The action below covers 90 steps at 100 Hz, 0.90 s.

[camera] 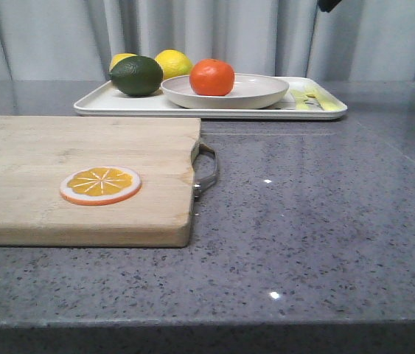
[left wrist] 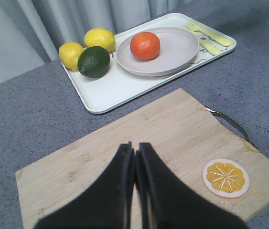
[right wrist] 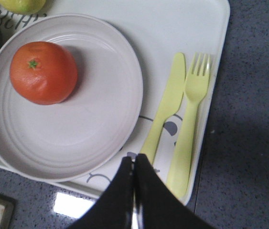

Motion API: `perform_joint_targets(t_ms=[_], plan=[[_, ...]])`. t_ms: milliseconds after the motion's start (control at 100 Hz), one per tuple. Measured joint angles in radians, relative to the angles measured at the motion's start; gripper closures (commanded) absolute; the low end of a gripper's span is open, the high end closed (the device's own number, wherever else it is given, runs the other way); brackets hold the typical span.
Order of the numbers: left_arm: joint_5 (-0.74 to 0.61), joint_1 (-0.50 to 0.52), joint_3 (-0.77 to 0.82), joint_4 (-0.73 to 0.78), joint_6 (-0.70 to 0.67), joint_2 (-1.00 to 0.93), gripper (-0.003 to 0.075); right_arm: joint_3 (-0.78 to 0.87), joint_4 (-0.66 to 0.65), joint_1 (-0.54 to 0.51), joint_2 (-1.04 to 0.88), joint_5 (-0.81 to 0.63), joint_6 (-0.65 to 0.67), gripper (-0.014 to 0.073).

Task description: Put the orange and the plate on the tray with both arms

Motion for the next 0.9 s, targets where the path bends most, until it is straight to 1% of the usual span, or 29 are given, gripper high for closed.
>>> perform_joint_targets(t_ms=[200,370,460,670,900], plan=[[0.0,0.0,0.0,-0.002,0.0,0.0,0.074,0.009,-0.03,0.043,-0.095,0.012,0.0,0.0659],[-0.001,0.0,0.0,-0.006,0.0,0.0,0.074,0.066,-0.054,0.089,-0.193,0.012,0.002,0.0659],[-0.001,0.0,0.0,-0.008,0.0,0.0,0.074,0.115,-0.061,0.094,-0.25,0.012,0.002,0.0659],[-0.001,0.0,0.0,-0.023,0.0,0.0,0.074,0.302,-0.077,0.094,-0.413,0.012,0.004,0.0659],[-0.016,0.0,0.0,-0.042,0.0,0.0,0.074,0.591,-0.085,0.094,-0.649,-0.014,0.004,0.0659]])
